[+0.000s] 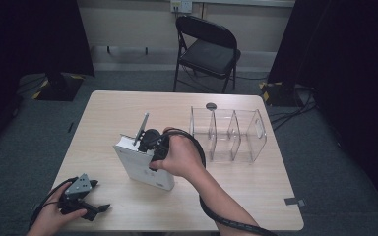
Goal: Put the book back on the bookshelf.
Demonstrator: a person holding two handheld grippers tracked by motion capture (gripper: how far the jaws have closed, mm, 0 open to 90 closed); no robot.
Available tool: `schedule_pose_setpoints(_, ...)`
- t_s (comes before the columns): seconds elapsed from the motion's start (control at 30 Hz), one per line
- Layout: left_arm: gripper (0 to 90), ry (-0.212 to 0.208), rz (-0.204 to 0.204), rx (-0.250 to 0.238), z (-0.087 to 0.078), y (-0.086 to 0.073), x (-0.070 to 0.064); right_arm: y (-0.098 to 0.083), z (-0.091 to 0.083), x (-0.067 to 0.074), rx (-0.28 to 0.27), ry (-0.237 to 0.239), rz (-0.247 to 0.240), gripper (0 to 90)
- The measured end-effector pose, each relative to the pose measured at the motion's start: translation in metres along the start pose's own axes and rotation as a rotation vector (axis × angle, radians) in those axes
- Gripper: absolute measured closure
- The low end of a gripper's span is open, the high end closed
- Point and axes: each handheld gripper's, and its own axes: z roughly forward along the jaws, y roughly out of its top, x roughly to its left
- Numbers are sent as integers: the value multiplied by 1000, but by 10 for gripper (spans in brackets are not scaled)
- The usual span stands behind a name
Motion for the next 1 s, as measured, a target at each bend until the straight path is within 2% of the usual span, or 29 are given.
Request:
schedule_pose_setpoints(0.17,5,1,0,1,0,0,0,-3,-6,3,20,7,8,524)
schedule_pose_setpoints(0.23,0,3,-1,4,0,0,0,-6,-8,3,11,13,11,525)
schedule_pose_setpoints(0.33,0,5,-1,5,0,0,0,-12,-12,0,0,18,31,524)
schedule_pose_setpoints(0.4,0,5,-1,5,0,0,0,-17,-16,-2,-2,20,62,525)
schedule_pose_setpoints(0.47,0,6,-2,5,0,0,0,-21,-19,-5,-9,17,63,525)
schedule_pose_setpoints(0.8,0,6,-2,6,0,0,0,-50,-34,-17,-13,-7,131,526)
schedule_pose_setpoints(0.93,0,5,-1,5,0,0,0,-58,-37,-18,-7,-15,143,527)
schedule_pose_setpoints(1.0,0,6,-1,6,0,0,0,-61,-37,-19,-7,-15,129,526)
